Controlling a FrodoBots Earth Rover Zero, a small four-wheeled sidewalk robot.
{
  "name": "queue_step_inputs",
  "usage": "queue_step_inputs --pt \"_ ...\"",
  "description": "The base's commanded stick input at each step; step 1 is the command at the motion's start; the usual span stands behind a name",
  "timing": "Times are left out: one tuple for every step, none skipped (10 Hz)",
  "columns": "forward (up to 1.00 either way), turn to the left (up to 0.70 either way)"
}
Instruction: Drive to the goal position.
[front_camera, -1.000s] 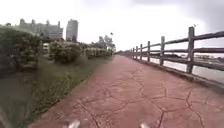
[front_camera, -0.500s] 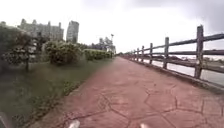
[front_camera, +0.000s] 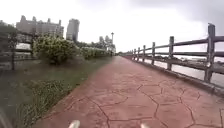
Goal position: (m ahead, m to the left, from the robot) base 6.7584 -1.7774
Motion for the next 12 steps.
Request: queue_step_inputs --pt "0.70 0.00" --pt "0.70 0.00" --pt "0.70 0.00" --pt "0.70 0.00" --pt "0.70 0.00" --pt "0.70 0.00" --pt "0.70 0.00" --pt "0.70 0.00" --pt "0.70 0.00" --pt "0.70 0.00" --pt "0.70 0.00" --pt "0.70 0.00"
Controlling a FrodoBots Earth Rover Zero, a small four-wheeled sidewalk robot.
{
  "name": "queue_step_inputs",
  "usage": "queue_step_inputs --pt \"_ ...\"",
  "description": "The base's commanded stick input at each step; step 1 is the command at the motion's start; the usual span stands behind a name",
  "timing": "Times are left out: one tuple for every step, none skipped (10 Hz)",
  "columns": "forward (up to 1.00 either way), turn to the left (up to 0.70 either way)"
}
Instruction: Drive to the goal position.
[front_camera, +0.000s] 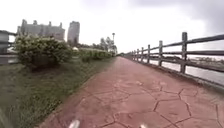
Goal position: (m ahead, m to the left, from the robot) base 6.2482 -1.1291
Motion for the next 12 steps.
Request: queue_step_inputs --pt "0.70 0.00" --pt "0.70 0.00" --pt "0.70 0.00" --pt "0.70 0.00" --pt "0.70 0.00" --pt "0.70 0.00" --pt "0.70 0.00" --pt "0.70 0.00" --pt "0.70 0.00" --pt "0.70 0.00" --pt "0.70 0.00" --pt "0.70 0.00"
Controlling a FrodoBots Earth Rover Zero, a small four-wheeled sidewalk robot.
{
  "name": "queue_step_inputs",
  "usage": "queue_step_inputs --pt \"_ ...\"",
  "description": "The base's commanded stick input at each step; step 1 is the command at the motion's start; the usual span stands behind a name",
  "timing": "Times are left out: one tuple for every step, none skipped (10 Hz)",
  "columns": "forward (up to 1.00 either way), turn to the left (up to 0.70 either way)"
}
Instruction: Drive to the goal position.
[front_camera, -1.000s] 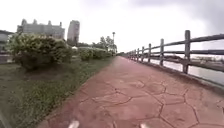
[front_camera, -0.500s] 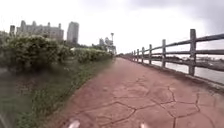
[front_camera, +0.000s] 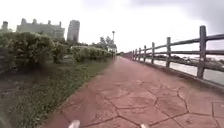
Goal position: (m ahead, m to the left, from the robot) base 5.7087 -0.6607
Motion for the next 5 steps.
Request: queue_step_inputs --pt "0.70 0.00" --pt "0.70 0.00" --pt "0.70 0.00" --pt "0.70 0.00" --pt "0.70 0.00"
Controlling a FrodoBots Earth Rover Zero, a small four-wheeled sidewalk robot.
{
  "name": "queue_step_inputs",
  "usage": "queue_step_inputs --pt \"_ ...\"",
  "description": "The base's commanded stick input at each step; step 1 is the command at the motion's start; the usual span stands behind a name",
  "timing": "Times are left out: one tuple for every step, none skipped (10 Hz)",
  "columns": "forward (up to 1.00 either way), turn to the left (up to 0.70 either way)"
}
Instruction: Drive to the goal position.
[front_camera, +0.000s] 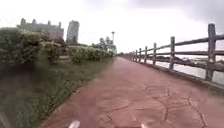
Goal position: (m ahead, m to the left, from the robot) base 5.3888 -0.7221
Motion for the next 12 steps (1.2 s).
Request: queue_step_inputs --pt "0.70 0.00" --pt "0.70 0.00" --pt "0.70 0.00" --pt "0.70 0.00" --pt "0.70 0.00" --pt "0.70 0.00" --pt "0.70 0.00" --pt "0.70 0.00" --pt "0.70 0.00" --pt "0.70 -0.11" --pt "0.70 -0.27" --pt "0.70 -0.08"
